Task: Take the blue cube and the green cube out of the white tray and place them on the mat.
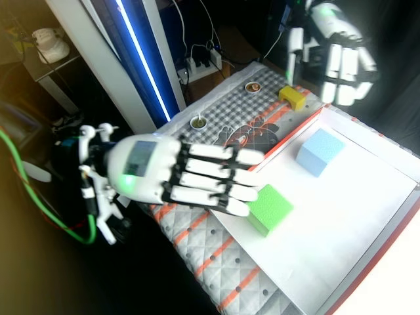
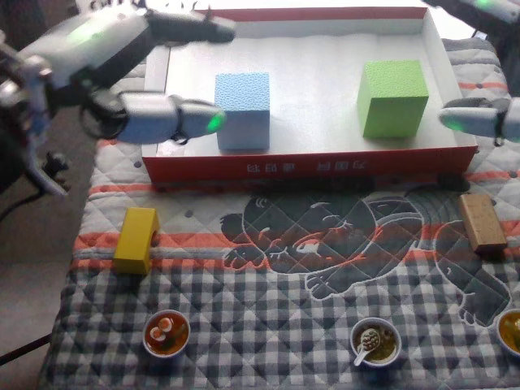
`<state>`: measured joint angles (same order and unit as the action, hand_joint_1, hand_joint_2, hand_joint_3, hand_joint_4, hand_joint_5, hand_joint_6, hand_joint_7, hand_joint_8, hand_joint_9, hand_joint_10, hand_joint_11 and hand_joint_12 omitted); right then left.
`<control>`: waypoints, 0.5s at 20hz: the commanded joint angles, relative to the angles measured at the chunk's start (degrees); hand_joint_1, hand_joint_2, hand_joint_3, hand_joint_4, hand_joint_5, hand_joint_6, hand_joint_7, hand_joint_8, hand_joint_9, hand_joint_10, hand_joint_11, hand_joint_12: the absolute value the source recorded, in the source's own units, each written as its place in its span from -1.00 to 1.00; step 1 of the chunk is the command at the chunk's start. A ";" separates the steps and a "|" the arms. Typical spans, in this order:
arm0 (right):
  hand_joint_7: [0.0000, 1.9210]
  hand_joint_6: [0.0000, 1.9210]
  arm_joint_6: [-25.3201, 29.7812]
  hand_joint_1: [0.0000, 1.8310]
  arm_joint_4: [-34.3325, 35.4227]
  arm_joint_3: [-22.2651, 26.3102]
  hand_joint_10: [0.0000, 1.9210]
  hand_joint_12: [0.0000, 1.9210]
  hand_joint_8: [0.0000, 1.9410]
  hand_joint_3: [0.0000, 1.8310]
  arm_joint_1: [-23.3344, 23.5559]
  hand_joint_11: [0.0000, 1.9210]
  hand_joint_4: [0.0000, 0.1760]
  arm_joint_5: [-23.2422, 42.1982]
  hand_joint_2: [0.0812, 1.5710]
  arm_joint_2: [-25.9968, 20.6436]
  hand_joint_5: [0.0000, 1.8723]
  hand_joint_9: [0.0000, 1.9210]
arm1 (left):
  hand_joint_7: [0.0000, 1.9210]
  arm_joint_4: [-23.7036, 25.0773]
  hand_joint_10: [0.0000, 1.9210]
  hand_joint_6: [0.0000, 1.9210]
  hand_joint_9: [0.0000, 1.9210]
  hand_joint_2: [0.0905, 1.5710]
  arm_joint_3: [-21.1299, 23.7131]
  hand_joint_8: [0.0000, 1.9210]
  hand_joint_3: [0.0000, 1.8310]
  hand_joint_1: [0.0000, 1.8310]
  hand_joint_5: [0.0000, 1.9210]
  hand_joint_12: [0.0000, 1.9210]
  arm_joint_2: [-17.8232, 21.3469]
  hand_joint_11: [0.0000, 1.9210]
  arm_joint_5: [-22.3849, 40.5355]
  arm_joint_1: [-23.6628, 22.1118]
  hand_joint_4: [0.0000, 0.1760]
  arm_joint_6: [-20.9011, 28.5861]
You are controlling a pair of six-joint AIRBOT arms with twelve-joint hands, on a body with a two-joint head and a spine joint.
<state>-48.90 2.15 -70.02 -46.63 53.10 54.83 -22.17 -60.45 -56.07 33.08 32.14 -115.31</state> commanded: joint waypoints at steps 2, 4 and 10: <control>-0.97 -1.00 -0.25 -0.42 0.86 -2.07 -1.00 -0.78 -1.00 -1.00 2.71 -1.00 0.99 1.87 0.14 1.73 -1.00 -0.95 | -0.83 -1.44 -1.00 -1.00 -0.79 0.17 -2.34 -1.00 -1.00 -0.21 -0.75 -0.47 -1.82 -1.00 2.33 -1.84 1.00 -1.91; -0.96 -1.00 -0.25 -0.45 0.77 -5.39 -0.99 -0.67 -1.00 -1.00 5.66 -1.00 1.00 -3.20 0.05 4.33 -1.00 -0.92 | -0.93 -3.71 -1.00 -1.00 -0.89 0.16 -5.94 -1.00 -1.00 -0.22 -0.77 -0.59 -4.33 -1.00 -0.77 -3.70 1.00 -3.67; -0.94 -1.00 -0.25 -0.44 -0.04 -12.96 -1.00 -0.36 -1.00 -1.00 10.33 -1.00 0.77 -13.78 0.13 10.51 -1.00 -0.88 | -1.00 -9.02 -0.99 -1.00 -0.94 0.10 -14.33 -1.00 -1.00 -0.16 -0.83 -0.77 -10.66 -0.98 -8.62 -6.75 1.00 -12.33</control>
<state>-49.19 1.10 -83.31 -37.01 33.52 65.98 -32.14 -75.53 -67.51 19.55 26.17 -127.74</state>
